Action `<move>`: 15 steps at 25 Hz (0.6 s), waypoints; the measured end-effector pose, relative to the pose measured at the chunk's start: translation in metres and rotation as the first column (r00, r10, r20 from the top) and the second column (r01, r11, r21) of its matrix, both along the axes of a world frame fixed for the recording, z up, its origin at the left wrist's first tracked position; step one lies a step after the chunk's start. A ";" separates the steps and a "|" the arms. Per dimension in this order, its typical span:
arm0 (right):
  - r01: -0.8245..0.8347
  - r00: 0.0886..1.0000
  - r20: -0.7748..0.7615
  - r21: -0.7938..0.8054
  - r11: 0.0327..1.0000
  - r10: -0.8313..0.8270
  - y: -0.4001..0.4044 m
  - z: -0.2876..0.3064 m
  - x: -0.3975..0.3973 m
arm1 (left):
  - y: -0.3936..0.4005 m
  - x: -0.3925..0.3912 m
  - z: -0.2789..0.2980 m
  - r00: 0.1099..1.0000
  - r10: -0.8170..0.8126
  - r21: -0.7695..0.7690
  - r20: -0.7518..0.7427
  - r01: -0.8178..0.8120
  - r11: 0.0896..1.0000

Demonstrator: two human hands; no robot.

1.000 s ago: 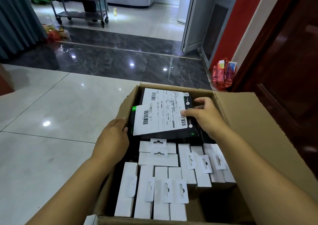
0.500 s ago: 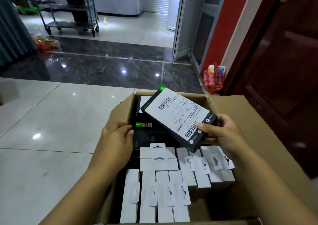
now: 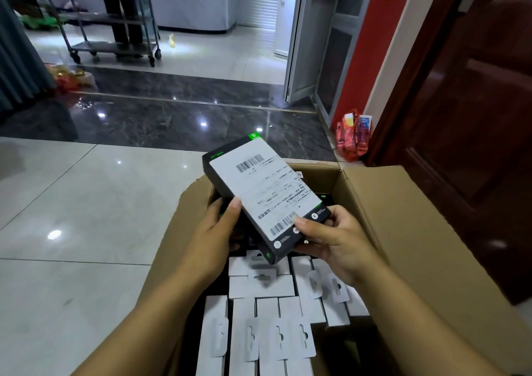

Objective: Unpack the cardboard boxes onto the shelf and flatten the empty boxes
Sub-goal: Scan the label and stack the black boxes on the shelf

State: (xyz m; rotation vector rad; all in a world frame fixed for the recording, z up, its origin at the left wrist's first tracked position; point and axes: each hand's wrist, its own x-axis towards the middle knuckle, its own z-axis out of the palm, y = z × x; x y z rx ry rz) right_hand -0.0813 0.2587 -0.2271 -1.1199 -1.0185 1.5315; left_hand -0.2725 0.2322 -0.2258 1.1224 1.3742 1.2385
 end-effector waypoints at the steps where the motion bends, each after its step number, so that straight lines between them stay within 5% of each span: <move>1: -0.017 1.000 0.025 0.005 1.000 0.017 0.001 -0.002 -0.003 | 0.002 0.001 0.002 0.993 0.008 0.004 0.117 -0.009 1.000; 3: -0.070 0.994 0.080 0.005 0.998 0.070 0.005 -0.004 -0.007 | 0.006 -0.001 0.004 0.966 0.067 0.009 0.250 -0.071 0.997; 7: -0.187 0.948 0.263 0.010 0.982 0.178 0.025 -0.005 -0.004 | 0.012 -0.013 -0.002 0.961 0.183 0.024 0.205 -0.192 0.981; 15: 0.193 0.740 0.640 0.090 0.977 -0.205 0.111 -0.036 0.010 | 0.021 -0.025 -0.015 0.923 0.344 -0.035 0.172 -0.343 0.939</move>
